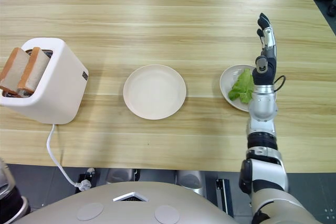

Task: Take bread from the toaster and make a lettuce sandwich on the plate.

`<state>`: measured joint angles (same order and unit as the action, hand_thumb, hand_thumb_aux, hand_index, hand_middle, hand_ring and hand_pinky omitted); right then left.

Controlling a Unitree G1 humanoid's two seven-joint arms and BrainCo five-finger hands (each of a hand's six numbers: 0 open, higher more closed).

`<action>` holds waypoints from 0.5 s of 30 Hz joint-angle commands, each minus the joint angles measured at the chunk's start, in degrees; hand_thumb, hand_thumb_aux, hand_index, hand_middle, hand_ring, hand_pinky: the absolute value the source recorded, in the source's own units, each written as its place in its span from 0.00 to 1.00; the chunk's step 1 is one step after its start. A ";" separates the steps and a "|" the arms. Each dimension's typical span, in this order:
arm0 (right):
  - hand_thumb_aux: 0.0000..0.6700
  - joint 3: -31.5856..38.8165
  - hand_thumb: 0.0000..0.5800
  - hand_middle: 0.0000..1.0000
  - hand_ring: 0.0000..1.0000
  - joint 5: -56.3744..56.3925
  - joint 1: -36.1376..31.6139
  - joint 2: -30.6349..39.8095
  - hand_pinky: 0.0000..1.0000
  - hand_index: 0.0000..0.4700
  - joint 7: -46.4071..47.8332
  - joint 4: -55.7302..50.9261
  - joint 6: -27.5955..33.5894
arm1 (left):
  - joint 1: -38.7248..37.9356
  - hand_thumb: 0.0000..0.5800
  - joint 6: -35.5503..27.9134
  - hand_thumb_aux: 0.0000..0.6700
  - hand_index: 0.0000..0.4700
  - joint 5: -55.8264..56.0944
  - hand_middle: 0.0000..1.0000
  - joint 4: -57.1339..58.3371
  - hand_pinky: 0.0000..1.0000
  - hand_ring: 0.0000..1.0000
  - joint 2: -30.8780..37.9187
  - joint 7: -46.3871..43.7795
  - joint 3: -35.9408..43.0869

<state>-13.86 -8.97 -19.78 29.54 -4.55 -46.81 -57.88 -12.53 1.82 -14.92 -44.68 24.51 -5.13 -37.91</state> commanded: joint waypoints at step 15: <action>0.00 5.37 0.00 0.00 0.00 -10.51 -0.75 8.16 0.00 0.00 -14.71 -15.14 3.66 | -3.27 0.00 2.85 0.00 0.00 -11.01 0.00 43.06 0.00 0.00 6.53 6.55 7.18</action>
<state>-9.22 -20.00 -20.13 37.34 -18.97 -61.25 -53.96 -16.17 4.30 -26.35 -3.98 30.09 0.78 -31.50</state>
